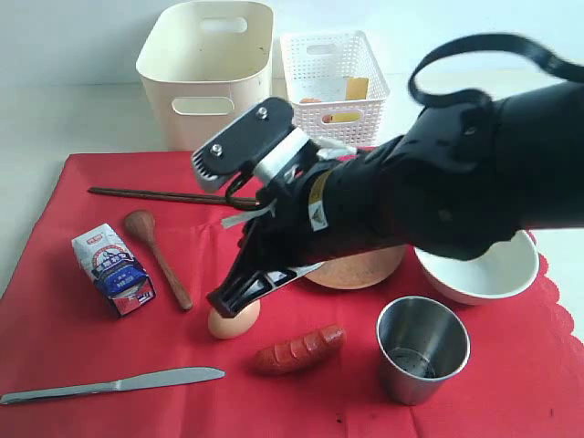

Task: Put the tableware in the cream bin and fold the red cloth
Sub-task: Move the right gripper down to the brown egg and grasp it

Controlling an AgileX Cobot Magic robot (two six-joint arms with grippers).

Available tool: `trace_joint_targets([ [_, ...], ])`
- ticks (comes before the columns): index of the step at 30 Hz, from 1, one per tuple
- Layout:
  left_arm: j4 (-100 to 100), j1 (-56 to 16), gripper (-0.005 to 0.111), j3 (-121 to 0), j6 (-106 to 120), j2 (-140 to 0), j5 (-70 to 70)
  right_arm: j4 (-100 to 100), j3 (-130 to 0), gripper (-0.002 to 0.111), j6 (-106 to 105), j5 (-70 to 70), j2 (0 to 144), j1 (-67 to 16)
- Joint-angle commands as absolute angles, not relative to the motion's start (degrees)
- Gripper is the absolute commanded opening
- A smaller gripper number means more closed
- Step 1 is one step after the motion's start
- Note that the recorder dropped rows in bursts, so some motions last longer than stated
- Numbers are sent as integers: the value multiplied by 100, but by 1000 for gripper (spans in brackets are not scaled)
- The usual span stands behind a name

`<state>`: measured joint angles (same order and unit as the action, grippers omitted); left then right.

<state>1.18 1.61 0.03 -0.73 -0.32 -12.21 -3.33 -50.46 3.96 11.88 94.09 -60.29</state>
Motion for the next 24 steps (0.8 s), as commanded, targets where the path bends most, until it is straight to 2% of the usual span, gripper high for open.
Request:
trace_joint_targets([
  [1,106,172,0,0,-64,0,-1208,-341,-5007,34,471,810,9688,-6261],
  [5,106,172,0,0,-64,0,-1208,-354,-5007,63,339,835,9853,-6528],
  [9,106,172,0,0,-64,0,-1208,-354,-5018,84,45,820,10057,-6624],
  [11,106,172,0,0,-64,0,-1208,-354,-5018,89,-46,843,10151,-6624],
  [14,106,172,0,0,-64,0,-1208,-354,-5047,94,-198,877,10320,-6624],
  [18,106,172,0,0,-64,0,-1208,-522,-5423,94,-281,1149,10810,-6624],
  [24,106,172,0,0,-64,0,-1208,-1008,-5659,87,-299,1476,11037,-6544],
])
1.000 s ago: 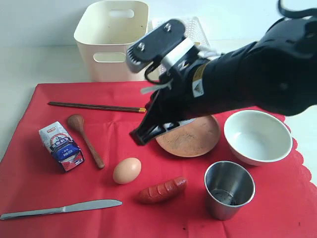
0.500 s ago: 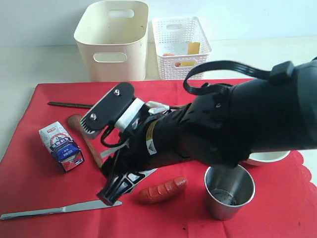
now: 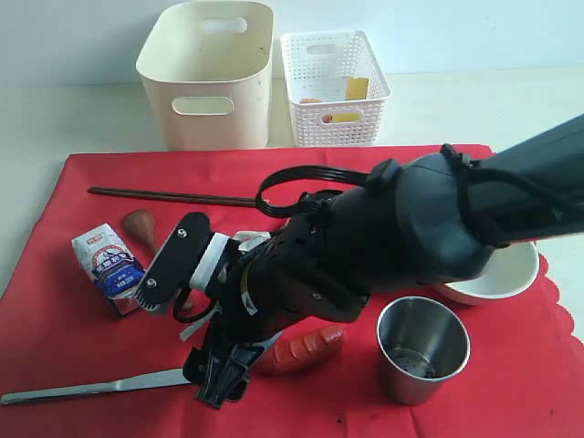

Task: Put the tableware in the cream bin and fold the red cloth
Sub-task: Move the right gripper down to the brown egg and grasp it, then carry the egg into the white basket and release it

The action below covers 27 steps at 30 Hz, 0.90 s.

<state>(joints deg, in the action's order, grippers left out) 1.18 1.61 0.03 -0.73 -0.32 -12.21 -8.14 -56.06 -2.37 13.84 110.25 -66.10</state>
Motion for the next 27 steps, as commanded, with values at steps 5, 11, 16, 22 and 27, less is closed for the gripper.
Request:
trace_joint_targets([
  [5,106,172,0,0,-64,0,-1208,-1393,-5659,66,-299,1469,11063,-6514],
  [11,106,172,0,0,-64,0,-1208,-1414,-5659,26,-299,1326,11063,-6514],
  [16,106,172,0,0,-64,0,-1208,-1414,-5714,6,-299,1391,11063,-6514],
  [22,106,172,0,0,-64,0,-1208,-1414,-5978,0,-299,1426,10788,-6514],
  [27,106,172,0,0,-64,0,-1208,-1566,-6095,0,-299,1484,10274,-6303],
])
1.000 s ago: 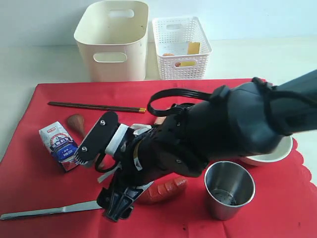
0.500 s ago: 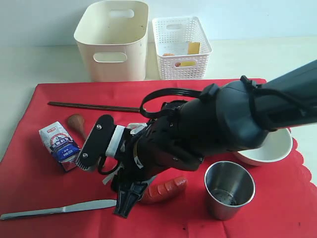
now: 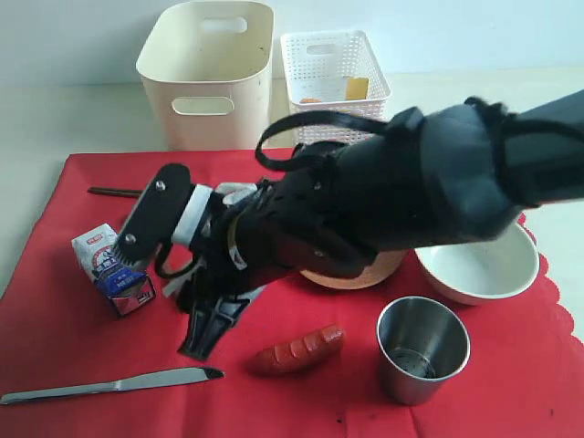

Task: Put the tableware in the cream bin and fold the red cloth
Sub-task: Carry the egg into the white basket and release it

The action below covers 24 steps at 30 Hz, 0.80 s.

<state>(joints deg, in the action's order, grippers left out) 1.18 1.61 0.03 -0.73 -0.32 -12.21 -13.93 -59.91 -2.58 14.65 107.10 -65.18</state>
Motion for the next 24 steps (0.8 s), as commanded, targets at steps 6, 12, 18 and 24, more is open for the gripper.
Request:
trace_joint_targets([
  [6,106,172,0,0,-64,0,-1208,-1714,-6095,0,-299,1351,9624,-5495],
  [12,106,172,0,0,-64,0,-1208,-1714,-6095,0,-299,441,9413,-4443],
  [18,106,172,0,0,-64,0,-1208,-1690,-6095,0,-299,-491,9657,-3546],
  [24,106,172,0,0,-64,0,-1208,-1652,-6095,0,-299,-1574,10105,-2982],
])
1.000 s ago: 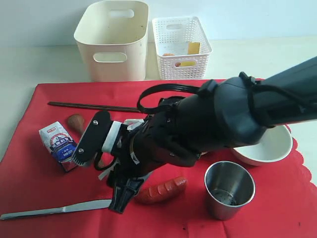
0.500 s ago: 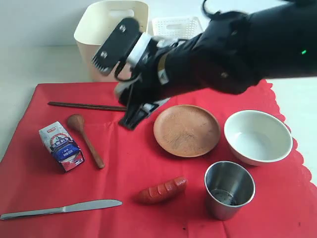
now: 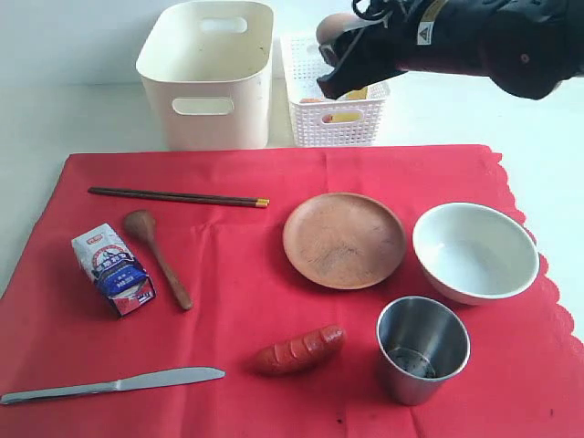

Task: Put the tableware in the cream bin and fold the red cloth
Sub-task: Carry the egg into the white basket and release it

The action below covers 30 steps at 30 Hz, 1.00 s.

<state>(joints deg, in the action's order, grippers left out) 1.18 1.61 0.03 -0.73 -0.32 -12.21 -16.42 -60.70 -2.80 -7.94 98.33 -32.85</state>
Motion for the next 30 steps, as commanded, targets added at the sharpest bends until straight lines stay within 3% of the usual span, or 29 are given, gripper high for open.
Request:
trace_joint_targets([
  [1,106,172,0,0,-64,0,-1208,-1652,-6108,0,-282,-1730,10203,-2915],
  [17,106,172,0,0,-64,0,-1208,-1651,-7906,0,-151,-1983,12648,-2669],
  [20,106,172,0,0,-64,0,-1208,-1601,-7928,10,-151,-2033,12688,-2669],
  [30,106,172,0,0,-64,0,-1208,-1263,-7928,57,-151,-2135,12688,-2669],
])
